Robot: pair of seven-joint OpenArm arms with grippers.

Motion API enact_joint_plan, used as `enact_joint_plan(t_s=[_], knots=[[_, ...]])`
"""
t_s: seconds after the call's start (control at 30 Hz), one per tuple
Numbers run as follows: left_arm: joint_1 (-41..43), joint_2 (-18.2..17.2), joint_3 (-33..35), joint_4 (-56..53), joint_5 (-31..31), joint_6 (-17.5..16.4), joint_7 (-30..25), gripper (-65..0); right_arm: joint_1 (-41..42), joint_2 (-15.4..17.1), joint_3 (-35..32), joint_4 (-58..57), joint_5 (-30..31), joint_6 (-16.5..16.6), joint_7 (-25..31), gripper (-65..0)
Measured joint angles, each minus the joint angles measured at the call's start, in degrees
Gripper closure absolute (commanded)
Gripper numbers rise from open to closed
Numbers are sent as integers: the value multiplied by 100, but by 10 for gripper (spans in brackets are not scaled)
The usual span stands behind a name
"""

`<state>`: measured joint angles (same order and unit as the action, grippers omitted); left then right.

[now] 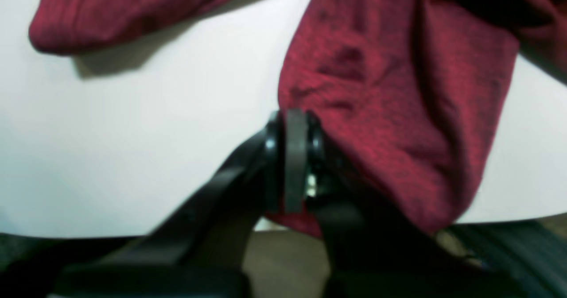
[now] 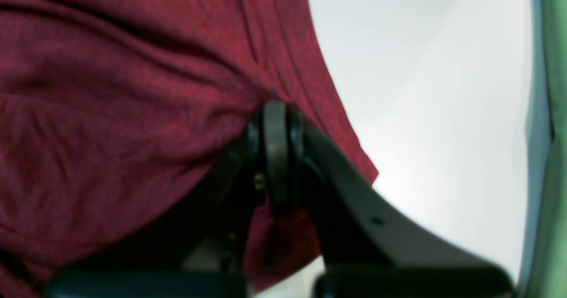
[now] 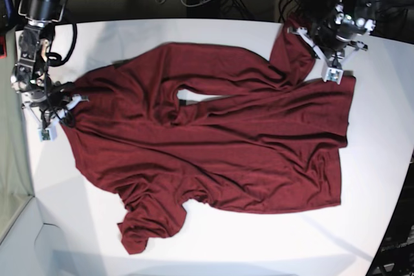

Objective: Layout the t-shirt on the table in an organized manner, then fold the t-shirt properly
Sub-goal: 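Pull the grasped edge with the left gripper away from the right gripper, then hold both edges and stretch the shirt body taut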

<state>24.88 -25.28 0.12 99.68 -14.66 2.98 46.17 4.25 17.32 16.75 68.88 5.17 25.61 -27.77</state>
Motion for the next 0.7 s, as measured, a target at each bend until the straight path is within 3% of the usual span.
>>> enact_joint_plan(t_s=[0.13,0.23,0.7], knots=[[7,-9,-2,-13,800,31,31,0,2,2,0,0,-2,0,0,0],[20,-269,-4,-57,1062,42,214,0,2,0,0,0,-2,2,0,0],[-166,-1241,39,-55,979,22,481,0,-31,15,22,-7,0,2,39,0]])
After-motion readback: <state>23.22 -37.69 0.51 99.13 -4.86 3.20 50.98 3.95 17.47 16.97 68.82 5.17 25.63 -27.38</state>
